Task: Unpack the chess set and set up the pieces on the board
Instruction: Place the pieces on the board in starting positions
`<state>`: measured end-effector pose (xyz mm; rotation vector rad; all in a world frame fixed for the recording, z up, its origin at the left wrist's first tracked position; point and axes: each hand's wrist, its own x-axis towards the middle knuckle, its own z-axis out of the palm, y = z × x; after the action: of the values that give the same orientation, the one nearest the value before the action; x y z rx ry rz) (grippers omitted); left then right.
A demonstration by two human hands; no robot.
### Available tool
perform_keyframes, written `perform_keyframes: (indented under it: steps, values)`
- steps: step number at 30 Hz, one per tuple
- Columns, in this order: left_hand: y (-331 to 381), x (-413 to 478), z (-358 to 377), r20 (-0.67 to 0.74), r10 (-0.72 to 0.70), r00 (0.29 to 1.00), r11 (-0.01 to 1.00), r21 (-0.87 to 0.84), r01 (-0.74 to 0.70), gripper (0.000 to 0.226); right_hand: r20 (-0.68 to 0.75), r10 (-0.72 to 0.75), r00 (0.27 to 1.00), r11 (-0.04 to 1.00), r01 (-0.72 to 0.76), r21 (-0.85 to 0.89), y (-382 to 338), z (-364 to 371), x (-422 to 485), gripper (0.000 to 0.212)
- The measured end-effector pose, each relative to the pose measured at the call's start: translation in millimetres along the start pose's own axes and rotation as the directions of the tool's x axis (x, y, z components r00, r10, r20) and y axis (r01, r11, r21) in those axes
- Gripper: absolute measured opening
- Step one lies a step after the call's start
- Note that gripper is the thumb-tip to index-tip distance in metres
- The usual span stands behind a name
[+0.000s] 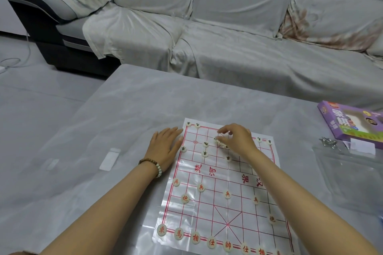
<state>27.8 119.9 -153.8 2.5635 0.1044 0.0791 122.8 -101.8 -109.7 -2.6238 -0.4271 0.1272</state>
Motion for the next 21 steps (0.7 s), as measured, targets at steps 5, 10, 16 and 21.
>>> perform_keyframes:
  steps: [5,10,16,21]
  values:
    - [-0.1,-0.4,15.5,0.024,0.003,1.0,0.998,0.067,-0.005,0.092,0.041,0.009,0.999,0.998,-0.007,-0.056,2.0,8.6,2.3,0.025]
    - [-3.4,1.3,19.0,0.02,0.016,1.0,0.995,0.102,-0.018,0.102,0.006,-0.024,1.0,0.994,0.024,-0.107,-2.2,16.3,7.2,0.021]
    - [-0.9,-0.9,18.0,-0.012,0.001,1.0,0.998,0.056,0.0,0.085,0.05,-0.026,0.998,0.996,0.03,-0.081,-4.5,14.3,17.9,0.017]
    - [-0.8,-0.6,17.9,-0.015,-0.009,1.0,0.998,0.055,0.01,0.083,0.081,-0.051,0.995,0.999,0.052,0.0,-12.5,18.6,26.3,0.015]
